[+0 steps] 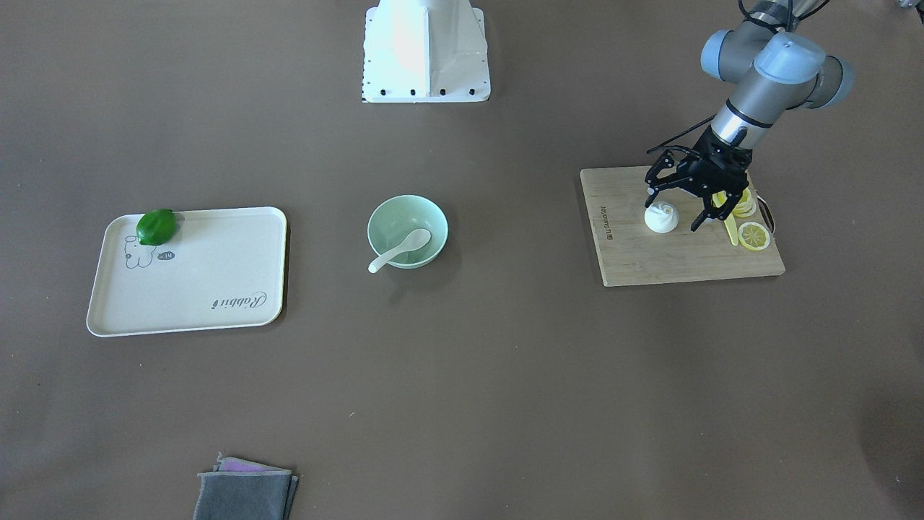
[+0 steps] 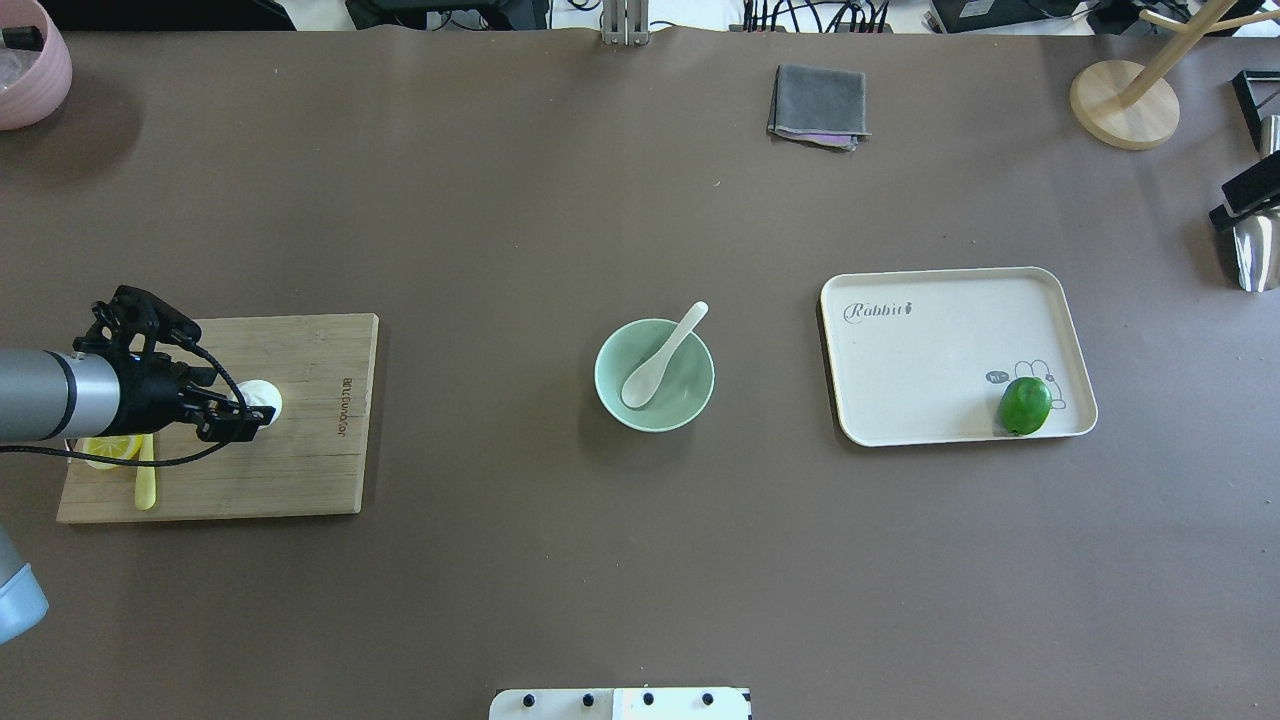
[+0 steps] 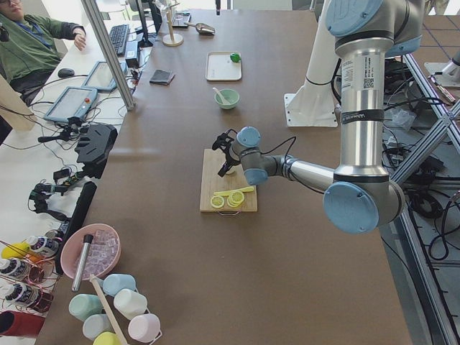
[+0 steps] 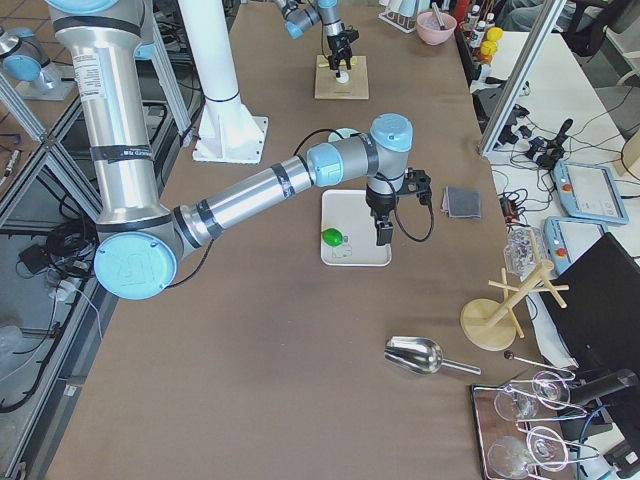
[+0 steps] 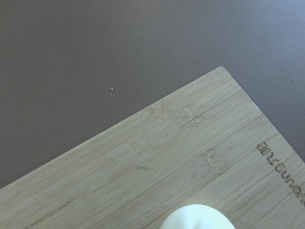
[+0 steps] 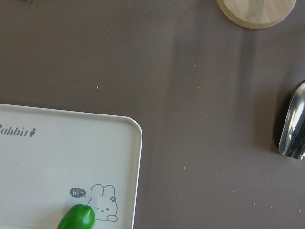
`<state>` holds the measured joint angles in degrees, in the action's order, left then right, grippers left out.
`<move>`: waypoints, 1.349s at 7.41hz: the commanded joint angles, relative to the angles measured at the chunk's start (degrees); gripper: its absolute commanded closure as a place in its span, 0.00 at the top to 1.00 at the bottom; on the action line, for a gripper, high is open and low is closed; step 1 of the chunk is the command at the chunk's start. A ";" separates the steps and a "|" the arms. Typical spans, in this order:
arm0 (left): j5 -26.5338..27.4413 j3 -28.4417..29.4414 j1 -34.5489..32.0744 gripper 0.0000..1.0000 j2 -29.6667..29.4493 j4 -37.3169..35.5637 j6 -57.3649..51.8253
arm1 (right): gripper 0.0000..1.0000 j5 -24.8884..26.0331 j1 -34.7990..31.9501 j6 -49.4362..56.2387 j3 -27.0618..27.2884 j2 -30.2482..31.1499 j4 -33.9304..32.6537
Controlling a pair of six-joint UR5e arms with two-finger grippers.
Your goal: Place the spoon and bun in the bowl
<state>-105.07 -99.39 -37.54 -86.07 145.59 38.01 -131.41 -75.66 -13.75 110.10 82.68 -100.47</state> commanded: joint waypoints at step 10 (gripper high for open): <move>3.96 4.29 6.84 0.22 -27.81 -0.57 10.67 | 1.00 0.10 -2.82 0.39 0.55 10.01 2.71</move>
<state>-103.30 -96.02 -33.66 -109.46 145.11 45.88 -131.33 -77.20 -13.45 110.65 88.71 -99.74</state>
